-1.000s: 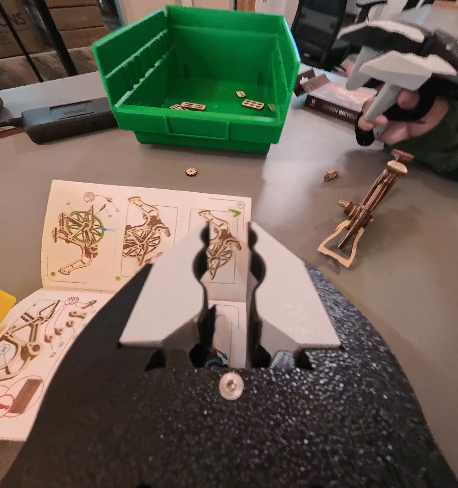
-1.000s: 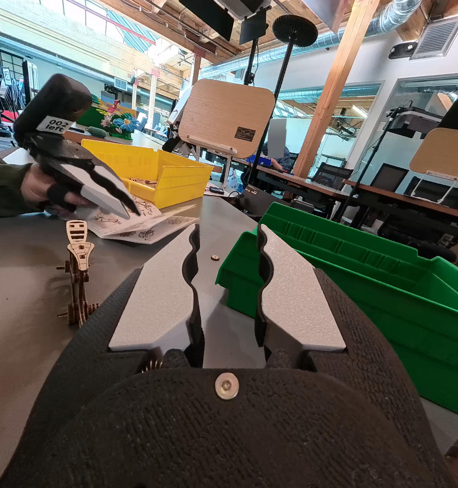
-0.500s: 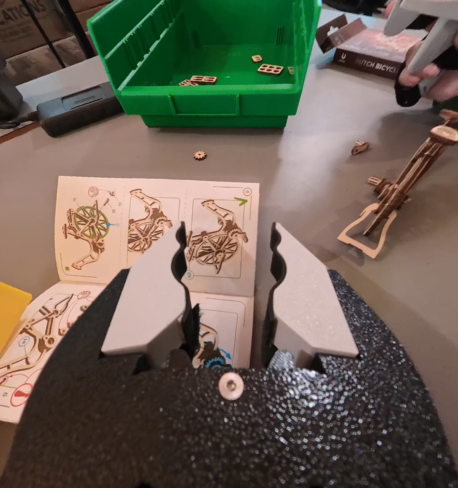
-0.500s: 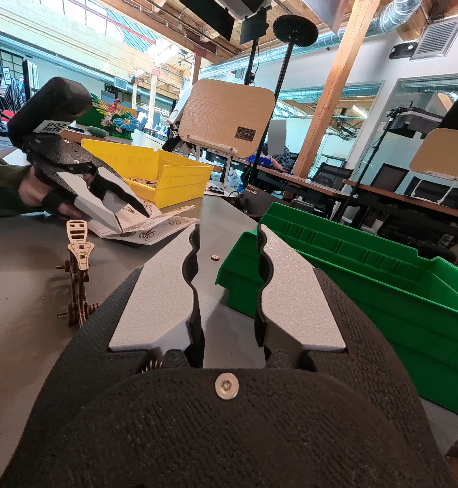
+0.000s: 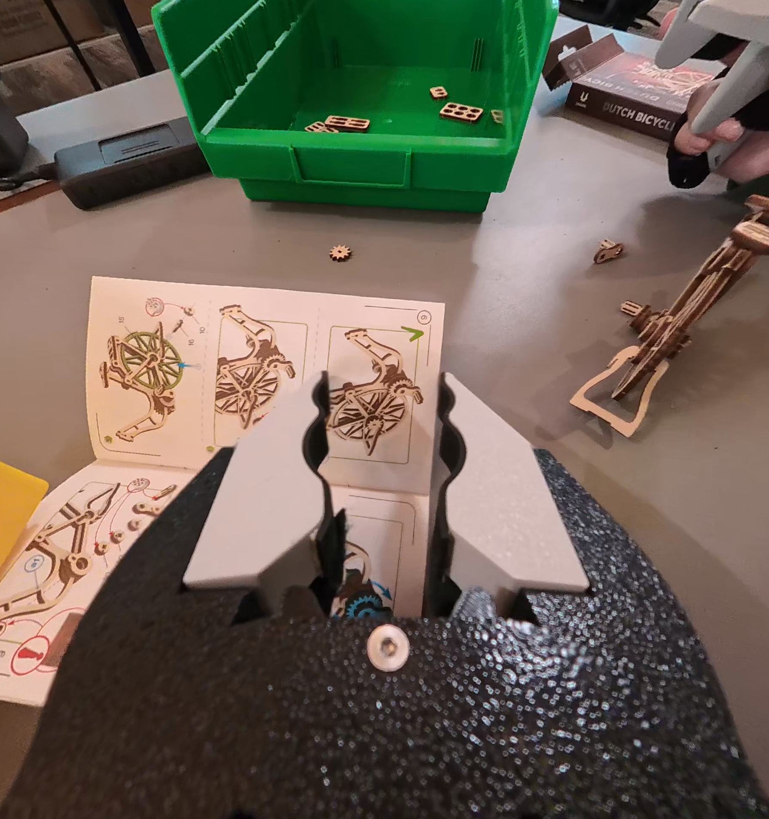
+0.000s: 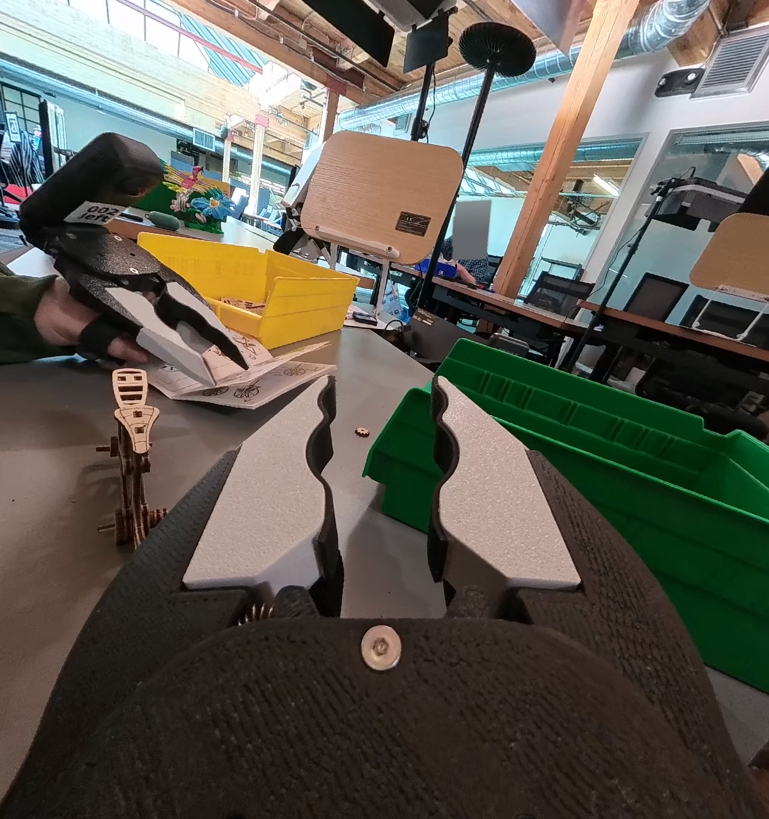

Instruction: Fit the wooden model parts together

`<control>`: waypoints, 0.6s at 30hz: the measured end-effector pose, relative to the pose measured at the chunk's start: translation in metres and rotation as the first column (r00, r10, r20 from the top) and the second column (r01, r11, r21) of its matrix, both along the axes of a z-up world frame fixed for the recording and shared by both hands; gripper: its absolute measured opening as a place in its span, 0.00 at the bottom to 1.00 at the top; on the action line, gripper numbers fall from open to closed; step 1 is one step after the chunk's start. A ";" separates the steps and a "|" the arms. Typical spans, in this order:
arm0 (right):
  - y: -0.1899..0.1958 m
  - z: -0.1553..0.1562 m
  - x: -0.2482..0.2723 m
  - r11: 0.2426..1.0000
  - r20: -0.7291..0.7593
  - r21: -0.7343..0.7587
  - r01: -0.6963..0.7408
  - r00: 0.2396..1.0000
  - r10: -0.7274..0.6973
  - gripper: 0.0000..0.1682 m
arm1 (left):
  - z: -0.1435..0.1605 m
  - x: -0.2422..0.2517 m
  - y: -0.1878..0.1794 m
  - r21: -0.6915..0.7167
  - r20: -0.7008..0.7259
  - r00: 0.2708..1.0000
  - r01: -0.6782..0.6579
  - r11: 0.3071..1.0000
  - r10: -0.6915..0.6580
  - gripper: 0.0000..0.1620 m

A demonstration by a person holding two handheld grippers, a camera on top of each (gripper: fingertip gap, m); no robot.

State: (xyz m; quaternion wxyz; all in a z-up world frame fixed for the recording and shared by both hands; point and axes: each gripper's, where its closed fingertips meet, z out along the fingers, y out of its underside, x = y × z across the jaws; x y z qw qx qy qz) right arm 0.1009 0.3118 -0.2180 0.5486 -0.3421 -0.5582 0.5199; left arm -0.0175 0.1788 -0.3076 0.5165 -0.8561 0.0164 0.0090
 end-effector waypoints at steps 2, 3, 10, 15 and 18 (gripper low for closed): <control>0.000 0.000 0.000 1.000 0.000 0.001 0.001 1.000 -0.001 0.25 | -0.001 -0.001 0.000 -0.006 -0.020 1.000 -0.009 1.000 0.008 0.36; 0.000 0.000 0.000 1.000 0.000 0.000 0.000 1.000 0.000 0.25 | -0.002 -0.002 0.001 -0.009 -0.032 0.999 -0.016 1.000 0.016 0.40; 0.000 0.000 0.000 1.000 0.000 0.001 0.001 1.000 -0.001 0.25 | -0.008 -0.004 0.003 -0.042 -0.198 0.979 -0.057 0.997 0.048 0.39; 0.000 0.000 0.000 1.000 0.001 0.002 0.000 1.000 0.000 0.25 | 0.000 -0.004 0.004 -0.008 -0.273 0.960 -0.061 0.998 0.057 0.31; 0.000 -0.001 0.000 1.000 0.002 0.001 -0.001 1.000 0.001 0.25 | 0.005 -0.005 0.002 0.015 -0.288 0.955 -0.068 0.998 0.070 0.26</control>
